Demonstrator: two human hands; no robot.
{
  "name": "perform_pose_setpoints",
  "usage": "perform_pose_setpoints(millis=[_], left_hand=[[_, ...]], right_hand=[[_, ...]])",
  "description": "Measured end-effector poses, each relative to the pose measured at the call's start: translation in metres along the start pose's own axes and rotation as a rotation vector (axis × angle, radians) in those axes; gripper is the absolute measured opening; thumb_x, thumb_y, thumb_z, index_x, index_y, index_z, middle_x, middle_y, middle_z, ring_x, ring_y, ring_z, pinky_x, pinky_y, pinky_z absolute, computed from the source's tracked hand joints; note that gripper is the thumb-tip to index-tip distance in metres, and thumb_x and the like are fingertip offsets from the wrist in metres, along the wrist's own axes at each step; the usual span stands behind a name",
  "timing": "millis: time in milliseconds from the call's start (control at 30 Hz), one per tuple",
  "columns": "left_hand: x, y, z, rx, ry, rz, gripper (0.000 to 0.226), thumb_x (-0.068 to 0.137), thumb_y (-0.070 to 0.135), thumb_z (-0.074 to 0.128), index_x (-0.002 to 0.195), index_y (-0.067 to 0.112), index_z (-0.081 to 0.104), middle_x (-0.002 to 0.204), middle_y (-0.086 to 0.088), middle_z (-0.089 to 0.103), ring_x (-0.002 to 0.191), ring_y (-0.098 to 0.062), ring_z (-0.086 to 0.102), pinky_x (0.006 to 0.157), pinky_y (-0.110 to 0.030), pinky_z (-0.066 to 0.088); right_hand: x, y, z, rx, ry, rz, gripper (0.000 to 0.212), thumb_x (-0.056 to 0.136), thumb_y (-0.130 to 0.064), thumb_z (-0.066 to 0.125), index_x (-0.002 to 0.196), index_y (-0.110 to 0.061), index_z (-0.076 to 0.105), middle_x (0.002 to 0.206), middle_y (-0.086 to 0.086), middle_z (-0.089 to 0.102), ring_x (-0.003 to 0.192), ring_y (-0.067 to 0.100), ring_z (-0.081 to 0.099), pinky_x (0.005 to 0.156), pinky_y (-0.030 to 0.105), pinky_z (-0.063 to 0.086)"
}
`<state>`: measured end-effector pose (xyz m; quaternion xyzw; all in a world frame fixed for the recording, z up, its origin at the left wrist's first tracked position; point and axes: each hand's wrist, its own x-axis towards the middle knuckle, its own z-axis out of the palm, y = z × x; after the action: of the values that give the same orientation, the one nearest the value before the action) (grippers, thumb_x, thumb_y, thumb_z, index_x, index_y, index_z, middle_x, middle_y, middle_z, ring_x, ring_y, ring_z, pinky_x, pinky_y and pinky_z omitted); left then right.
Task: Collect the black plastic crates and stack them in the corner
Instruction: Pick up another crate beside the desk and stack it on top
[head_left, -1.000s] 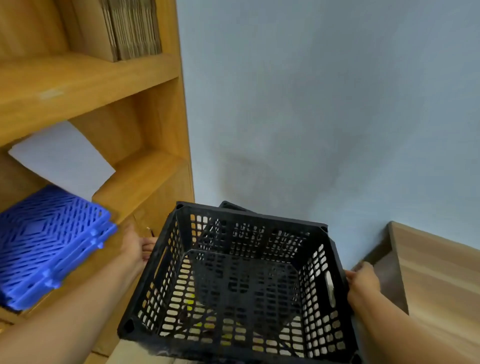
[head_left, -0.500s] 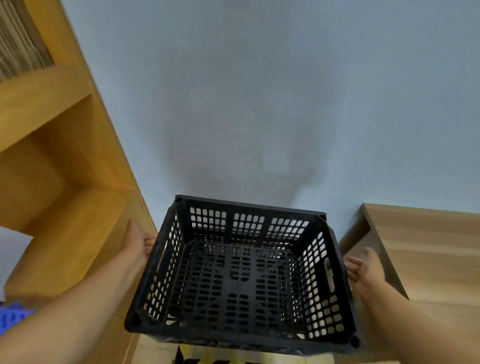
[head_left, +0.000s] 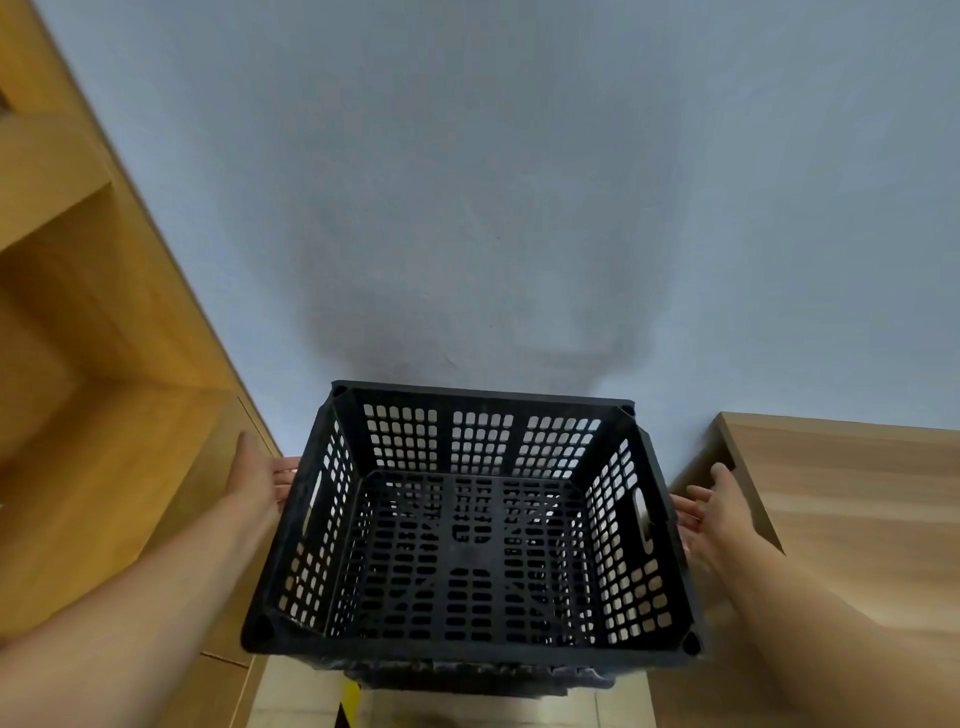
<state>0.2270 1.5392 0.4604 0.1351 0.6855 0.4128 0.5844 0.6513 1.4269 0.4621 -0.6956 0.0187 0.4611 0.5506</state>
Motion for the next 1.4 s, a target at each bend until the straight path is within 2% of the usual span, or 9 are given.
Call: perform_pose_setpoints(millis=[167,333,467,600,667,767,867,1100,1400], left_hand=[[0.006,-0.004,0.007,0.060,0.045,0.045,0.070,0.096,0.056,0.015,0.077,0.003,0.056,0.031,-0.001,0.051,0.023,-0.011,0.045,0.040,-0.023,0.039],[0.015,-0.007,0.006,0.111,0.052,0.051,0.069,0.096,0.056,0.016,0.090,0.004,0.061,0.080,-0.014,0.062,0.063,-0.024,0.054,0.057,-0.033,0.042],[0.015,-0.013,0.003,0.188,0.012,0.103,0.063,0.097,0.053,0.018,0.088,0.008,0.061,0.085,-0.014,0.063,0.073,-0.026,0.057,0.059,-0.034,0.042],[0.011,-0.031,-0.007,0.405,-0.056,0.213,0.045,0.098,0.041,0.029,0.093,0.009,0.060,0.089,-0.015,0.063,0.078,-0.032,0.061,0.067,-0.041,0.050],[0.010,-0.045,-0.016,0.524,-0.080,0.280,0.044,0.096,0.045,0.034,0.102,0.010,0.060,0.095,-0.016,0.066,0.087,-0.035,0.064,0.080,-0.049,0.052],[0.006,-0.063,-0.027,0.635,-0.103,0.295,0.041,0.094,0.047,0.043,0.112,0.011,0.055,0.097,-0.011,0.066,0.085,-0.030,0.064,0.072,-0.040,0.050],[0.002,-0.074,-0.035,0.768,-0.107,0.349,0.036,0.093,0.029,0.053,0.119,0.004,0.051,0.098,-0.011,0.062,0.081,-0.026,0.057,0.064,-0.034,0.041],[-0.015,-0.093,-0.053,0.824,-0.108,0.441,0.036,0.092,0.006,0.051,0.127,0.003,0.042,0.102,-0.011,0.055,0.091,-0.026,0.052,0.076,-0.036,0.040],[-0.020,-0.096,-0.061,0.812,-0.187,0.498,0.051,0.093,-0.004,0.038,0.140,0.012,0.031,0.119,-0.015,0.054,0.098,-0.025,0.049,0.083,-0.037,0.041]], right_hand=[[0.014,0.001,0.001,-0.027,0.017,0.003,0.058,0.095,-0.049,0.037,0.127,-0.002,0.048,0.109,0.018,0.059,0.102,0.031,0.058,0.099,0.044,0.043],[0.016,0.005,-0.003,-0.067,0.036,-0.012,0.055,0.096,-0.047,0.037,0.125,-0.002,0.050,0.108,0.017,0.060,0.103,0.030,0.058,0.099,0.043,0.043],[0.011,0.009,-0.005,-0.111,0.033,-0.045,0.049,0.097,-0.041,0.037,0.126,-0.003,0.050,0.109,0.015,0.060,0.105,0.028,0.057,0.100,0.042,0.042],[0.001,0.023,-0.016,-0.285,0.051,-0.086,0.042,0.098,-0.036,0.036,0.115,-0.003,0.054,0.088,0.009,0.061,0.077,0.022,0.057,0.070,0.033,0.046],[-0.006,0.038,-0.024,-0.414,0.050,-0.091,0.043,0.096,-0.040,0.035,0.109,-0.006,0.059,0.092,0.011,0.065,0.080,0.026,0.060,0.069,0.035,0.047],[-0.020,0.060,-0.034,-0.544,0.061,-0.089,0.042,0.094,-0.044,0.037,0.098,-0.009,0.060,0.093,0.013,0.065,0.087,0.030,0.061,0.082,0.043,0.049],[-0.027,0.077,-0.038,-0.611,0.038,-0.136,0.041,0.093,-0.046,0.041,0.095,-0.010,0.060,0.089,0.008,0.064,0.083,0.026,0.060,0.078,0.039,0.049],[-0.029,0.099,-0.048,-0.830,0.092,-0.290,0.026,0.089,-0.022,0.057,0.112,-0.009,0.055,0.084,0.004,0.061,0.083,0.028,0.062,0.080,0.045,0.054],[-0.038,0.103,-0.052,-0.821,0.098,-0.278,0.032,0.089,-0.017,0.057,0.119,-0.006,0.055,0.094,0.011,0.062,0.090,0.032,0.061,0.086,0.050,0.052]])
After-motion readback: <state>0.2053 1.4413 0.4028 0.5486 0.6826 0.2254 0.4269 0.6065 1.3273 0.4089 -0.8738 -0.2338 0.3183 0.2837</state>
